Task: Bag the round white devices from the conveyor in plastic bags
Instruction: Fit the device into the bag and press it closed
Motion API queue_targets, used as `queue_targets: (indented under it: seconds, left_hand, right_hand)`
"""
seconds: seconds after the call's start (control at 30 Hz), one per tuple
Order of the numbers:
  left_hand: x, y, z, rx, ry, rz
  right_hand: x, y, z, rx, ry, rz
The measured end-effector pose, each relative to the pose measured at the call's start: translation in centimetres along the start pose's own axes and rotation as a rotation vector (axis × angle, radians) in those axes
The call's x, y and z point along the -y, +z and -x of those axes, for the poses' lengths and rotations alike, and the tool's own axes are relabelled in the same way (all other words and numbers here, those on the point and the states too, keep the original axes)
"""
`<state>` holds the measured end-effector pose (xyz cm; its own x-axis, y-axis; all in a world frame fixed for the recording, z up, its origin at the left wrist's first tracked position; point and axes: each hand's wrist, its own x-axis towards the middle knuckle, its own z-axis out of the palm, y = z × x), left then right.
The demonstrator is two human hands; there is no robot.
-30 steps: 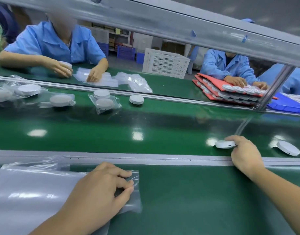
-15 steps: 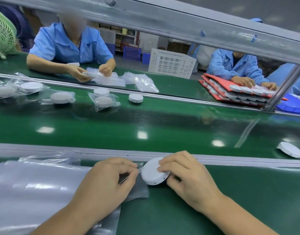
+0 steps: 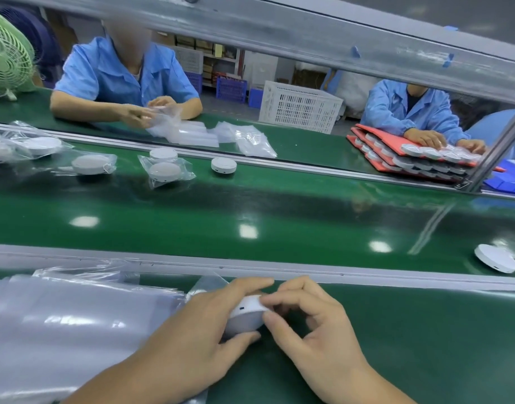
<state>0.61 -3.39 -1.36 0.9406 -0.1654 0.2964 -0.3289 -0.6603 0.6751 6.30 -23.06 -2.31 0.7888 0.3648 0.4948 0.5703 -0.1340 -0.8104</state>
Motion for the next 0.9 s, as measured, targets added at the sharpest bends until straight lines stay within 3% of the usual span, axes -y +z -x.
queue_targets:
  seconds: [0.13, 0.23, 0.3, 0.43, 0.53, 0.77, 0.9]
  left_hand:
    - [-1.0, -0.1, -0.5, -0.146, -0.041, 0.333]
    - [-1.4, -0.3, -0.7, -0.215, -0.11, 0.45]
    - [-1.7, -0.4, -0.7, -0.228, -0.166, 0.503]
    - [-2.1, -0.5, -0.5, -0.136, -0.258, 0.57]
    - [-2.1, -0.1, -0.1, -0.089, -0.264, 0.509]
    - [-1.7, -0.3, -0.9, -0.23, -0.309, 0.653]
    - [-1.7, -0.4, -0.8, -0.167, -0.316, 0.655]
  right_hand:
    - [0.6, 0.0, -0.3, -0.01, 0.137, -0.203]
    - [0.8, -0.4, -0.3, 0.09, 0.255, -0.414]
    - [1.0, -0.2, -0.2, 0.096, 0.27, -0.415]
    - [1.2, 0.2, -0.3, -0.054, 0.274, -0.345]
    - [1.0, 0.1, -0.3, -0.117, 0.272, -0.34]
    - [0.6, 0.2, -0.1, -0.059, 0.281, -0.443]
    - [0.3, 0.2, -0.1, -0.018, 0.237, -0.347]
